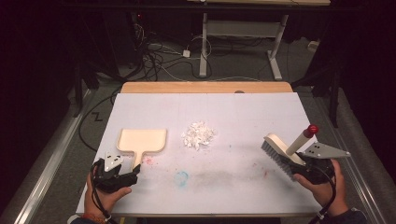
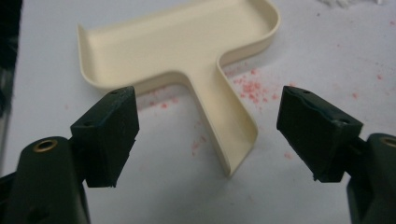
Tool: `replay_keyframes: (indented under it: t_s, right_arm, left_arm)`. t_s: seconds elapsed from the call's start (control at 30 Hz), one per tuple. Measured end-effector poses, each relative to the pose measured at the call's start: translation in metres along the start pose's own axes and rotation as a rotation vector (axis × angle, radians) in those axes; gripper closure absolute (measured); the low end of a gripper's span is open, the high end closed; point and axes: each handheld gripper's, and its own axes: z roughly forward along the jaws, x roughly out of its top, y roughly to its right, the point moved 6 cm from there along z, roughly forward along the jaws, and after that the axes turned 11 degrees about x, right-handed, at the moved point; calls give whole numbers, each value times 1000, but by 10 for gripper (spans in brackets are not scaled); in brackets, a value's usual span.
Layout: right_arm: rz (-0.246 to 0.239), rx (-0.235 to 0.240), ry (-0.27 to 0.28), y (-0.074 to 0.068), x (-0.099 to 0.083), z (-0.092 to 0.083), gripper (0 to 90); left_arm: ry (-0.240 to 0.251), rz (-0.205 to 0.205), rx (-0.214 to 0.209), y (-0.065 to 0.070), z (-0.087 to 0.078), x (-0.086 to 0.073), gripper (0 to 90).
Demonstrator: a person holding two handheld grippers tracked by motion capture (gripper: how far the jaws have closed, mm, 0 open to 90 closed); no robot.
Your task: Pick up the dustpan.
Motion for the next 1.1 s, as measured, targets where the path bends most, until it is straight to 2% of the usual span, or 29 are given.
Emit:
replay_keyframes:
  t_s: [0.1, 0.13, 0.2, 0.23, 0.27, 0.3, 0.33, 0.37, 0.43, 0.53, 0.73, 0.8, 0.93, 1.1]
  right_arm:
    - [-5, -5, -8, 0, 0, 1, 678]
    - [-5, -5, -8, 0, 0, 1, 678]
    - [-3, -11, -9, 0, 0, 1, 677]
    - [1, -14, -9, 1, -1, 1, 677]
    - [1, -18, -8, 1, -1, 1, 677]
    - [4, -19, -11, 1, -1, 1, 678]
    - [1, -21, -12, 1, -1, 1, 677]
    - [2, -23, -13, 1, -1, 1, 677]
    - [1, -25, -12, 1, -1, 1, 677]
    - [7, -26, -15, 1, -2, 1, 677]
    - [3, -29, -13, 1, -2, 1, 677]
    - [5, -28, -9, 1, -2, 0, 677]
    - [6, -26, -9, 1, -2, 0, 677]
    - [7, -23, -8, 2, -2, 0, 677]
  left_arm:
    - [-32, -50, -42, 4, 5, 0, 202]
    - [-32, -50, -42, 4, 5, 0, 203]
    - [-88, -69, -45, 8, 19, 4, 218]
    - [-109, -71, -44, 10, 25, 5, 218]
    - [-109, -71, -44, 10, 25, 5, 226]
    - [-145, -81, -26, 12, 35, 7, 242]
    - [-145, -81, -26, 12, 35, 7, 248]
    - [-167, -102, -11, 11, 43, 10, 251]
    - [-167, -102, -3, 10, 45, 12, 263]
    - [-170, -84, 26, 10, 51, 17, 289]
    - [-165, -63, 5, 9, 52, 20, 429]
    - [-157, -47, -9, 7, 52, 20, 517]
    - [-157, -31, -13, 5, 52, 19, 616]
    - [-174, 13, -26, 4, 52, 22, 633]
